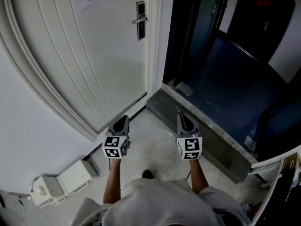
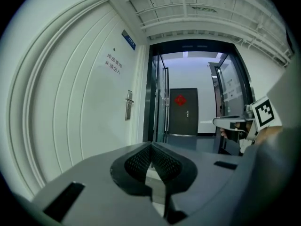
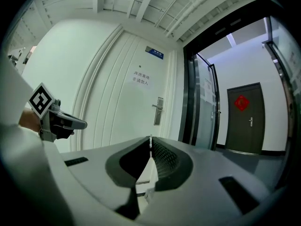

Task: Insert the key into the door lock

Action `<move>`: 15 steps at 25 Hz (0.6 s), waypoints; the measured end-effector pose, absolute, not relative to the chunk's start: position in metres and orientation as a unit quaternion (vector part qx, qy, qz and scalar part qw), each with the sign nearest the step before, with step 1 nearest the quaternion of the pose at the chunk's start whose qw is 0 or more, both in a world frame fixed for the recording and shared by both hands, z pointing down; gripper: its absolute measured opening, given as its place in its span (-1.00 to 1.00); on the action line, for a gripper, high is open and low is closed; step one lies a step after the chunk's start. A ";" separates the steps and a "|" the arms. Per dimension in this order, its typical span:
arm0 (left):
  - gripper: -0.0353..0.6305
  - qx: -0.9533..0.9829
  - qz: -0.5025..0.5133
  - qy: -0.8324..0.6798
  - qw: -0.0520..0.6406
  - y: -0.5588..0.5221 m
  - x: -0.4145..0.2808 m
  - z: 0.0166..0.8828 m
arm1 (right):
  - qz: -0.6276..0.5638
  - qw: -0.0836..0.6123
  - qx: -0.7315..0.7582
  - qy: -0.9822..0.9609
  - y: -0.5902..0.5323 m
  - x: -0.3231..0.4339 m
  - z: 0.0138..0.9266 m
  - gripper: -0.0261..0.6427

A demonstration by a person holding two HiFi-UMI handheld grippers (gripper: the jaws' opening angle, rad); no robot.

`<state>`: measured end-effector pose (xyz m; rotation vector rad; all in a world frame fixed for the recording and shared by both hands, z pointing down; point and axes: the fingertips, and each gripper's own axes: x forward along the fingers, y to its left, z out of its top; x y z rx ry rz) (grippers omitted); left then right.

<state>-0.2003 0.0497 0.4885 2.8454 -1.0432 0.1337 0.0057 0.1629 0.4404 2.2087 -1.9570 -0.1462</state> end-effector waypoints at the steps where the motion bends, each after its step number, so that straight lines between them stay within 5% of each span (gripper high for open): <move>1: -0.84 0.937 0.045 -0.342 0.054 0.038 -0.199 0.489 | -0.049 0.094 0.745 -0.659 0.152 0.006 0.441 -0.83; 15: -0.84 0.939 0.062 -0.331 0.068 -0.039 -0.170 0.514 | -0.025 0.107 0.747 -0.655 0.076 0.027 0.466 -0.83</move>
